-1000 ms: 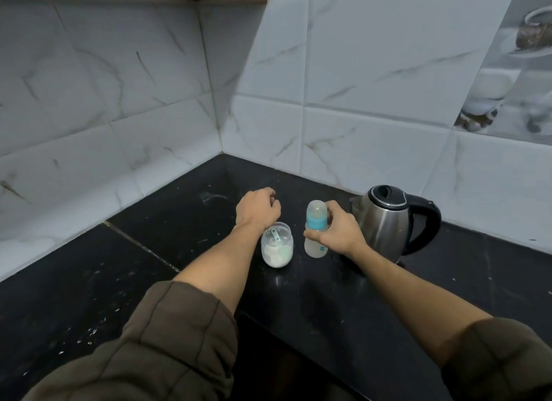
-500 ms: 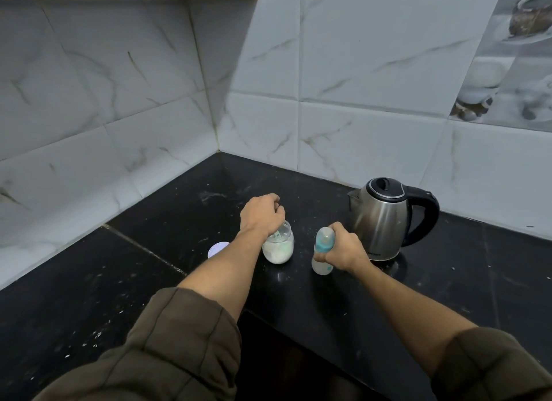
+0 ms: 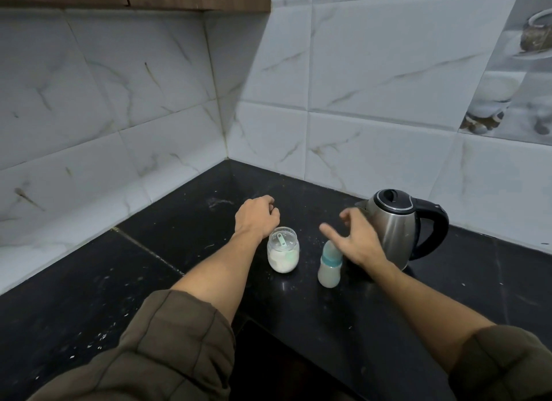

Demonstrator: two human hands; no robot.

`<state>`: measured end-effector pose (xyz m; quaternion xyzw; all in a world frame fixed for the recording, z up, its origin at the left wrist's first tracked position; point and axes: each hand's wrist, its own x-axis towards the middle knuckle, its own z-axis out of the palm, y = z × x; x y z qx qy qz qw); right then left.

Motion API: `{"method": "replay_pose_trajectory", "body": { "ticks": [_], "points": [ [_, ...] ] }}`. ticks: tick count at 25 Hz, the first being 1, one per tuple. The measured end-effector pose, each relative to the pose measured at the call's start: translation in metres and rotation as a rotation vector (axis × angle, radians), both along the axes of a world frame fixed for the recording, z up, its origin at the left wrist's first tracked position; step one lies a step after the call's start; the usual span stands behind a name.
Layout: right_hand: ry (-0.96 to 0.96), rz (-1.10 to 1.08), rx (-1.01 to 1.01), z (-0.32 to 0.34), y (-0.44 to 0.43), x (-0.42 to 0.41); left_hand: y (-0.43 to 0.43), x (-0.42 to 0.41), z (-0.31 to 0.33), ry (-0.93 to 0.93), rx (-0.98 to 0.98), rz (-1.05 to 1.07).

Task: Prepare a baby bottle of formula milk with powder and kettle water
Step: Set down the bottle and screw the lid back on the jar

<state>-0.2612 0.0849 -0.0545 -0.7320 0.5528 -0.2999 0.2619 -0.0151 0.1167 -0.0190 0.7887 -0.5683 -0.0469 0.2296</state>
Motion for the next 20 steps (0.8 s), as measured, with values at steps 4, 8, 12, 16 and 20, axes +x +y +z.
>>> {"method": "replay_pose_trajectory", "body": {
  "ticks": [4, 8, 12, 16, 20],
  "points": [
    [-0.158, 0.025, -0.307, 0.048, -0.014, 0.040, 0.003, 0.017, 0.012, 0.013, -0.035, 0.041],
    [0.017, 0.253, -0.233, 0.068, -0.024, 0.102, 0.010, 0.045, 0.021, 0.020, -0.056, 0.092],
    [0.225, 0.427, -0.132, 0.063, -0.018, 0.163, 0.016, 0.082, 0.023, 0.022, -0.066, 0.159],
    [0.392, 0.579, -0.058, 0.043, -0.010, 0.218, 0.025, 0.115, 0.014, 0.035, -0.064, 0.201],
    [0.572, 0.714, -0.004, 0.017, -0.007, 0.256, 0.029, 0.142, -0.003, 0.058, -0.045, 0.223]
  ]
}}
